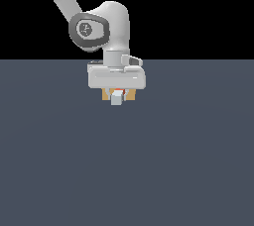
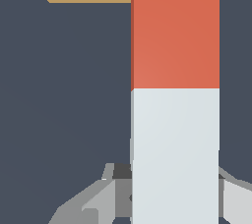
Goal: Insert the peg into the horizontal hole in a box.
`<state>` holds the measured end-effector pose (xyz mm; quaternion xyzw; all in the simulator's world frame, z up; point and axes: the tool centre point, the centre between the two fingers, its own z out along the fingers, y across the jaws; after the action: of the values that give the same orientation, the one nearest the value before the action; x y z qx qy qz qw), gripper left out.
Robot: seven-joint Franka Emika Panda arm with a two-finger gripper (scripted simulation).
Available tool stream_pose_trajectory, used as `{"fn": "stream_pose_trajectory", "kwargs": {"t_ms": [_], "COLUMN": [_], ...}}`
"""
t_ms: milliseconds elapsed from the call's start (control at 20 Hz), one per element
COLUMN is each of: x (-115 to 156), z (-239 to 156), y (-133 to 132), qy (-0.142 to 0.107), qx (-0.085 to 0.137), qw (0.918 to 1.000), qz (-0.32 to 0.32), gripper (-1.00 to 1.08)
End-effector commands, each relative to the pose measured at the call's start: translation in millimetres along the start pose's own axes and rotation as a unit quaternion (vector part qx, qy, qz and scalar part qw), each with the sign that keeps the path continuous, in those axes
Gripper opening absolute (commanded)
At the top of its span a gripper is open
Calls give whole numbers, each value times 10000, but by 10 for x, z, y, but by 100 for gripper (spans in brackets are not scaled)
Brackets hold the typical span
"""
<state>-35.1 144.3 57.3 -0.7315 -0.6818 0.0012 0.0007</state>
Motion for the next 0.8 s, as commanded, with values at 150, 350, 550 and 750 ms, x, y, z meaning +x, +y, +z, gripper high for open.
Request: {"fn": "stream_pose_trajectory", "kwargs": {"t_ms": [150,350,550,750], "x": [-3,30,195,486], "z": [-21,-11,-11,-14], "y": [27,17,12,8], "qy": [7,3,3,4], "qx": [-18,-9,-9,-12], "qw": [10000,10000,10000,10000], "qz": [-8,-6,-6,-6], "gripper": [-100,-100,-100,-100]}}
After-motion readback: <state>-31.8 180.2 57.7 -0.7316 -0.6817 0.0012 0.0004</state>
